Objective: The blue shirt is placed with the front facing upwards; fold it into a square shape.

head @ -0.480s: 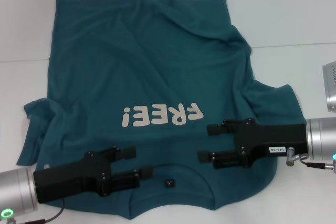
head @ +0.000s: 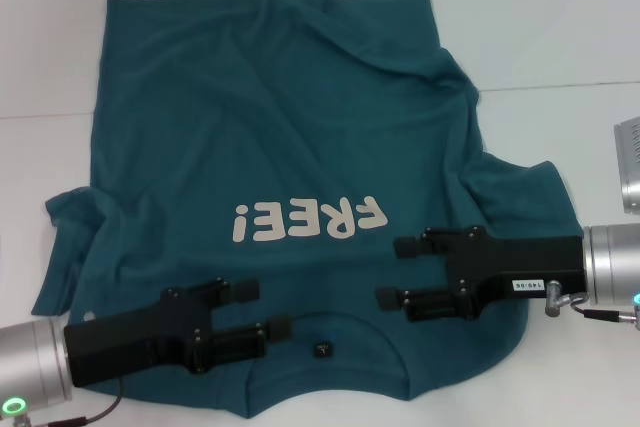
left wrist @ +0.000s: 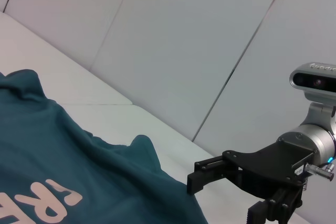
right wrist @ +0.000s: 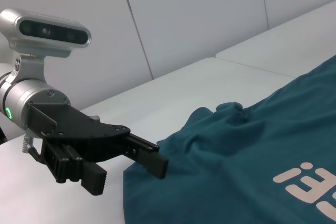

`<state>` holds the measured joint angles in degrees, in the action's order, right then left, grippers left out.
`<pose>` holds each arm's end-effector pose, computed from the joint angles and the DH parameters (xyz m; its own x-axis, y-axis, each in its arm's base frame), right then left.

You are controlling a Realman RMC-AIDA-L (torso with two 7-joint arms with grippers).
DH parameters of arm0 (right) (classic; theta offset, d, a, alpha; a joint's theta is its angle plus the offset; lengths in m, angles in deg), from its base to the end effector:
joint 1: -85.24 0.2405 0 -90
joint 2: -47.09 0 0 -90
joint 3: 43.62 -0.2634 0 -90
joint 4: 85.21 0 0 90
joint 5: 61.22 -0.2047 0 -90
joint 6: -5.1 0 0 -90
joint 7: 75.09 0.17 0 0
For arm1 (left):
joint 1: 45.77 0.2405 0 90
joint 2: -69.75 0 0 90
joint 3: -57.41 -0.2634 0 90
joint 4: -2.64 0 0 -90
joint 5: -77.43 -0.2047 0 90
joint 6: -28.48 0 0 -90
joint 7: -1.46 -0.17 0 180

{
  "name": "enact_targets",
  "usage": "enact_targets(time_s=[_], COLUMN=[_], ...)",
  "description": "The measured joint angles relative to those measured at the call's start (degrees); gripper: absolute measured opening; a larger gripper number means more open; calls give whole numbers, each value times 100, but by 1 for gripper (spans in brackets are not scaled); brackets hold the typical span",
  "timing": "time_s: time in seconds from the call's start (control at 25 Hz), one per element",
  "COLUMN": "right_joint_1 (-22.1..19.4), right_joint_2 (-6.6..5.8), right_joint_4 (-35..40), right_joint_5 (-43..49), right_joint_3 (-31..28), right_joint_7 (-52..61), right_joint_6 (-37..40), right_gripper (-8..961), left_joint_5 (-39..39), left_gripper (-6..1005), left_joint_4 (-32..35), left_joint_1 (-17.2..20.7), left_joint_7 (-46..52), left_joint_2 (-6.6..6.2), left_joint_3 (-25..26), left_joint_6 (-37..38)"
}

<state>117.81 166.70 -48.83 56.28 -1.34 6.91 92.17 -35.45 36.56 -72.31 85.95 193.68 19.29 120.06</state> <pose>0.2473 0.3409 -0.0448 0.8104 -0.3859 -0.4408 -0.4683 -0.8788 -0.0917 -0.2494 0.3014 -0.0629 0.6103 0.5221 0.5958 0.6119 -0.7883 0.0641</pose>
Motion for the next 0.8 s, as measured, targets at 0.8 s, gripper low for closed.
enact_targets(time_s=[0.8], right_joint_1=[-47], right_joint_2=[14], right_joint_4=[-250], right_joint_5=[-90], right_joint_3=[-60], right_joint_7=[52], right_joint_6=[-51], right_gripper=[884], left_joint_5=[226], left_gripper=[839], left_joint_4=[40], left_joint_1=[18], left_joint_7=[309], left_joint_2=[-98], left_joint_3=[1206], left_joint_6=[-1267])
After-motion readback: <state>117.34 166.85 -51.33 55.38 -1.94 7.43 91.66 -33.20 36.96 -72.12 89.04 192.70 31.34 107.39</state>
